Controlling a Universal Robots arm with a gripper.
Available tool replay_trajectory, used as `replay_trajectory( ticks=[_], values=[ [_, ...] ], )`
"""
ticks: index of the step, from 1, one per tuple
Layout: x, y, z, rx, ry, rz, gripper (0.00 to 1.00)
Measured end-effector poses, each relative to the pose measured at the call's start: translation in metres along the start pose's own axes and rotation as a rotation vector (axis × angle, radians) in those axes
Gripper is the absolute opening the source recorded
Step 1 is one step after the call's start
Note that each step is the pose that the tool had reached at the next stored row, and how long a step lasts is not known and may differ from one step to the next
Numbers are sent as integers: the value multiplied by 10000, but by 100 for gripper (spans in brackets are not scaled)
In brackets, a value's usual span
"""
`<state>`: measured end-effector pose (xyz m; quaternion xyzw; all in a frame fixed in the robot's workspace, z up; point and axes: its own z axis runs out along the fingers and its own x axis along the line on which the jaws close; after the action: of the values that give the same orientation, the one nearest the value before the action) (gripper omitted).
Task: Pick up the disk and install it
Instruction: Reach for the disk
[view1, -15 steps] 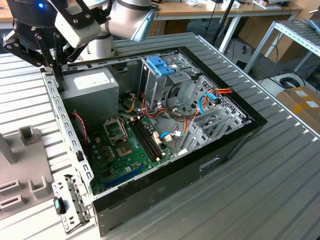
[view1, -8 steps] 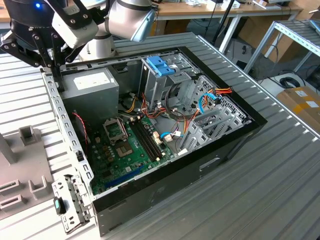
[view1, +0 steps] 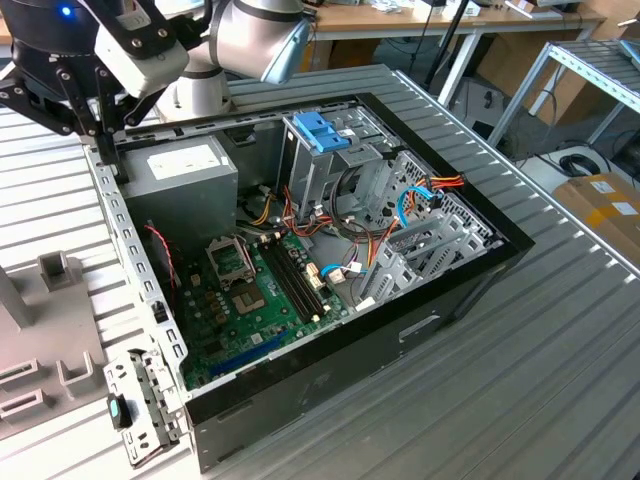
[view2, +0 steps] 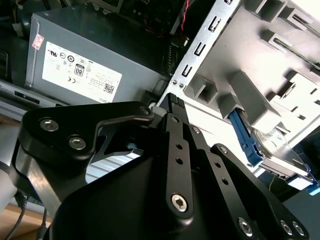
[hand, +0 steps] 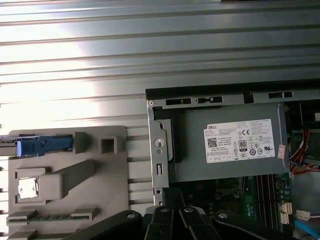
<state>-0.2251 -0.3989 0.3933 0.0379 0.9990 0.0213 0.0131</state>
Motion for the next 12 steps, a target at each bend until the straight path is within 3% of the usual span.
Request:
replay_trajectory(
  ticks=[12],
  values=[
    [48, -4, -1, 0, 0, 0, 11]
  ],
)
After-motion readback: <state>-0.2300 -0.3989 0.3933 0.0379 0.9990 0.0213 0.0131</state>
